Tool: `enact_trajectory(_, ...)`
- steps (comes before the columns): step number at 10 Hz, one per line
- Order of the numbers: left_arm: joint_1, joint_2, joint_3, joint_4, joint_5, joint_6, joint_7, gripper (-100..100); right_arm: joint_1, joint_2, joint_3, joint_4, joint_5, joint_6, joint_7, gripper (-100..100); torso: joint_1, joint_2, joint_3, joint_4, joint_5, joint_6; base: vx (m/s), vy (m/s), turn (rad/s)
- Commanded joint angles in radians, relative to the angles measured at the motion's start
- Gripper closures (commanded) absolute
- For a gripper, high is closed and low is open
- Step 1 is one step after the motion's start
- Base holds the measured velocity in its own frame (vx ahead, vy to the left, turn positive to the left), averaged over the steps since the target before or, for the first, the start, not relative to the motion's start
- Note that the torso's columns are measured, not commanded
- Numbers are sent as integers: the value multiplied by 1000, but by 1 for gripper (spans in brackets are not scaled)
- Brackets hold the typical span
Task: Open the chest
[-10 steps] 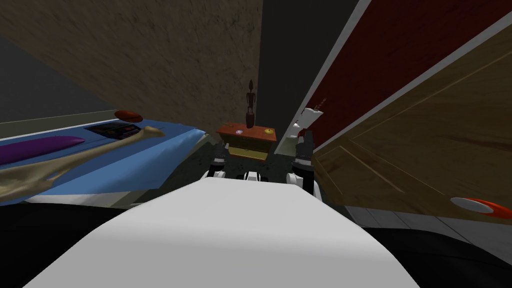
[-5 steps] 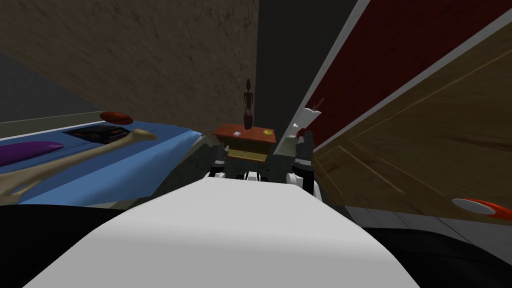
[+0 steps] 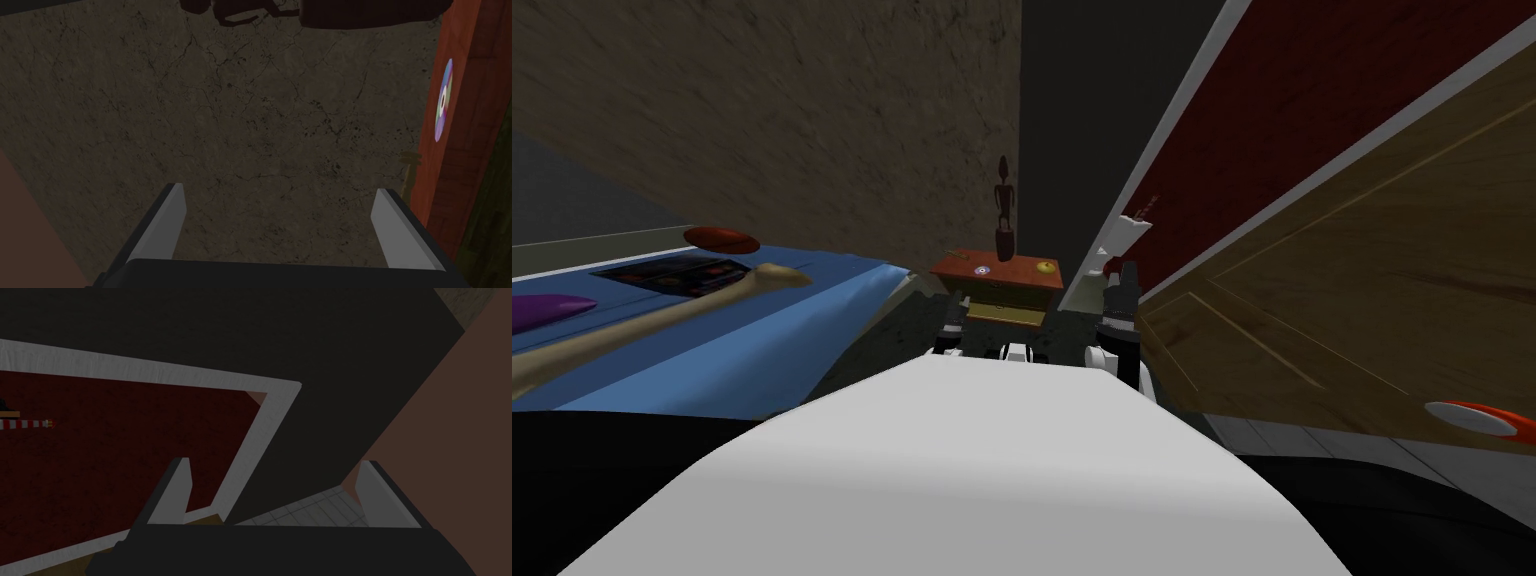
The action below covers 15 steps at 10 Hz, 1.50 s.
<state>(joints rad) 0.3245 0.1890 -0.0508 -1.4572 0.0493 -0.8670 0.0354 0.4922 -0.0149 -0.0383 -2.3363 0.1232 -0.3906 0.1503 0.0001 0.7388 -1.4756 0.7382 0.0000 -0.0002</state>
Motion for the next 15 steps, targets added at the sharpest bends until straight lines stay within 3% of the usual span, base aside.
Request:
enact_trajectory(1, -12, 4, 3, 70, 2, -40, -5, -100, 0, 0, 0, 0, 0, 0, 0, 0, -1, -2, -1, 0, 0, 0, 77, -6, -31)
enact_trajectory(8, -56, 1, 10, 276, 3, -167, -31, -100, 0, 0, 0, 0, 0, 0, 0, 0, 0, -1, 0, 0, 0, 0, 79, 7, -47)
enact_trajectory(15, -88, -11, 15, 452, 4, -255, -50, -100, 0, 0, 0, 0, 0, 0, 0, 0, 0, -1, -1, 0, 0, 0, 71, 6, -41)
